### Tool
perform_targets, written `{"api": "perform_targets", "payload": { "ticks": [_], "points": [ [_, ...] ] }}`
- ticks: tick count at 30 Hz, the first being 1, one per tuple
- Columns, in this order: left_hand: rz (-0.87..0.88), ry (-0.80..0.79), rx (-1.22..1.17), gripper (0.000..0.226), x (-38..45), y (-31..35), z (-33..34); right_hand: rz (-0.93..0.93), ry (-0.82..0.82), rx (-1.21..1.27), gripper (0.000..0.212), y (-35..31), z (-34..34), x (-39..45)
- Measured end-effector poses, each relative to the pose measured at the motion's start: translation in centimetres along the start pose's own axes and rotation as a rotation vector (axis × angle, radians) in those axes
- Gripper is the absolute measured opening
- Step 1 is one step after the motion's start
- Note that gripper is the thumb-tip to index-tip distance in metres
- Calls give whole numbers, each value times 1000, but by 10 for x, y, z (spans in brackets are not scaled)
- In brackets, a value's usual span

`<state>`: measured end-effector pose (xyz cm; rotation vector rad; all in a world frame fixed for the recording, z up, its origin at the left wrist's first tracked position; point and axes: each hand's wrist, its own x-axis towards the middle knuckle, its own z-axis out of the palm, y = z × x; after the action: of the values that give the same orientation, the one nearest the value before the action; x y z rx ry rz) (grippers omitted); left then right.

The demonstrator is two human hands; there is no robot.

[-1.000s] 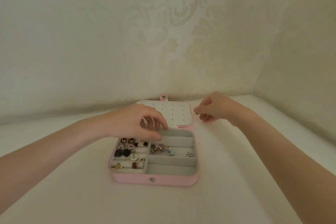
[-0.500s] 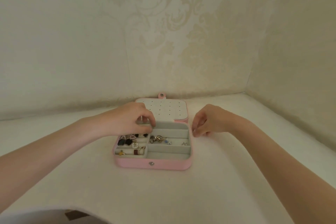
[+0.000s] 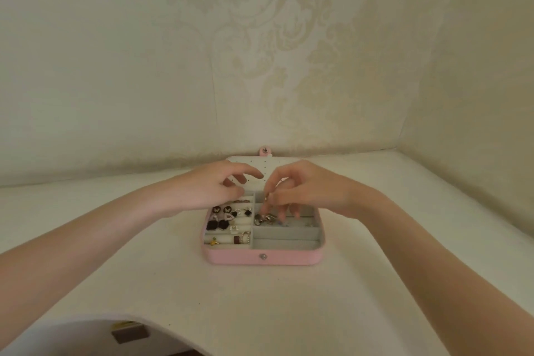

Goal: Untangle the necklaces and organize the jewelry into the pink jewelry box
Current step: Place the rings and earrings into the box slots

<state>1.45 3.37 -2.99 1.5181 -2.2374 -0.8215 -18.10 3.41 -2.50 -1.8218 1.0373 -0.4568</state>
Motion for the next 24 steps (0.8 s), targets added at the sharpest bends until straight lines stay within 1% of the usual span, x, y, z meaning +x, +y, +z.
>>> {"api": "perform_targets", "payload": {
  "ticks": [3, 6, 7, 10, 11, 14, 15, 16, 17, 18, 19, 21, 22, 24],
  "points": [
    [-28, -38, -84, 34, 1, 6, 4, 68, -31, -188, 8, 4, -1, -1],
    [-50, -41, -79, 33, 6, 12, 9, 138, 11, -316, 13, 10, -13, -9],
    [-54, -34, -72, 33, 7, 13, 10, 140, 41, -308, 12, 10, -18, -13],
    [-58, -22, -80, 32, 8, 17, 12, 114, 150, -154, 8, 11, -31, -20],
    [-56, -22, -79, 31, 8, 18, 13, 117, 168, -149, 8, 12, -33, -20],
    [-50, -26, -40, 31, 7, 21, 13, 143, 157, -258, 10, 13, -33, -19],
    [-41, -14, 7, 32, 6, 22, 13, 113, 179, -223, 9, 12, -33, -19],
    [-15, 22, 92, 32, 7, 22, 13, 66, 206, -138, 10, 10, -33, -19],
    [36, 80, 176, 33, 6, 23, 14, 18, 217, -29, 10, 8, -33, -20],
    [110, 148, 199, 32, 6, 24, 15, -18, 199, 71, 10, 5, -32, -21],
    [181, 200, 143, 29, 5, 27, 17, -40, 166, 148, 10, 3, -30, -22],
    [243, 215, -111, 21, 3, 32, 20, -55, 111, 262, 8, 3, -26, -21],
    [229, 201, -245, 19, 2, 34, 21, -56, 95, 315, 8, 3, -24, -20],
    [143, 178, -490, 19, -1, 34, 23, -53, 76, 406, 7, 2, -22, -18]
  ]
}}
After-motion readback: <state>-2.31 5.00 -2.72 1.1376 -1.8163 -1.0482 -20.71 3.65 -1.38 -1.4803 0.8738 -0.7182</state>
